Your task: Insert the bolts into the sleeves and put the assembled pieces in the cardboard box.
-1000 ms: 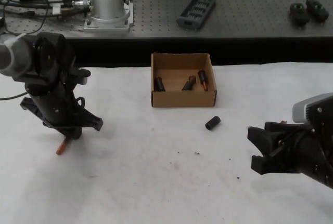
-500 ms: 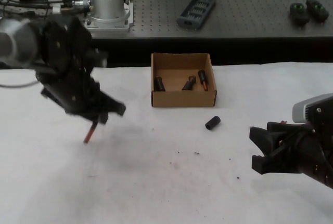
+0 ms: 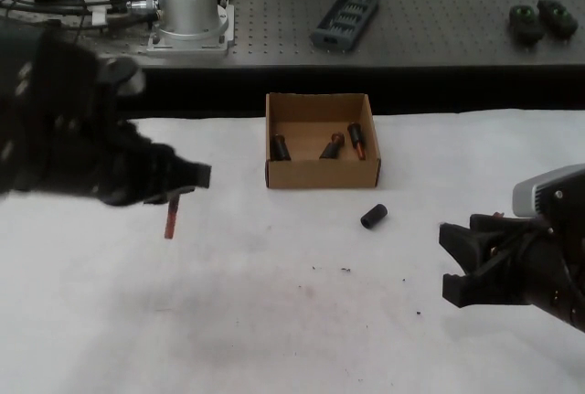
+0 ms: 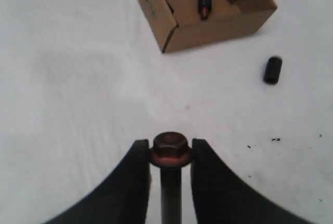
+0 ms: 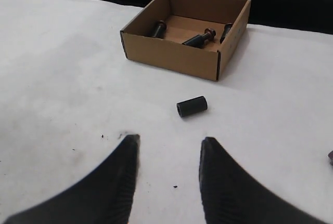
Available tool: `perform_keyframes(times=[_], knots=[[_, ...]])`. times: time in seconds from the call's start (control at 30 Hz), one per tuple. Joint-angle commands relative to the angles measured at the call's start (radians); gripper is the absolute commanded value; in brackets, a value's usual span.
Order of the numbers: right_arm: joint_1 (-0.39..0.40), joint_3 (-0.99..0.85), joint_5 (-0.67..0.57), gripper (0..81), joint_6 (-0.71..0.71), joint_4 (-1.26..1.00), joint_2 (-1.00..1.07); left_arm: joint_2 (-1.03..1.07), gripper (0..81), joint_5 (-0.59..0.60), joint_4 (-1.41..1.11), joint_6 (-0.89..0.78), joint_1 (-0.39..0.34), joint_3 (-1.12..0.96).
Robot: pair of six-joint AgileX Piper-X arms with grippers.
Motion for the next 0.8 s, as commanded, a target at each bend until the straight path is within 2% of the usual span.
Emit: perform_keyframes(times=[0.0,0.07,0.17,0.43,0.6,0.77], knots=[[-0.001,-0.001,0.019,29.5,-0.002,-0.009,-0.011,-0.128,0.6,0.007,-0.271,-0.152,-0.003,0.196],[-0.001,-0.001,0.023,29.5,-0.005,-0.009,-0.011,-0.182,0.6,0.007,-0.43,-0.218,-0.008,0.303],[-0.001,-0.001,0.023,29.5,-0.032,-0.004,-0.011,-0.251,0.6,0.003,-0.638,-0.225,-0.026,0.463],[-0.001,-0.012,0.029,29.5,-0.032,0.057,-0.011,-0.292,0.6,-0.033,-0.889,-0.165,-0.03,0.67],[-0.001,-0.162,0.134,29.5,-0.032,0.356,-0.011,-0.292,0.6,-0.111,-0.93,-0.129,-0.03,0.689],[-0.001,-0.331,0.135,29.5,-0.032,0.549,0.015,-0.292,0.6,-0.108,-0.94,-0.124,-0.03,0.688]])
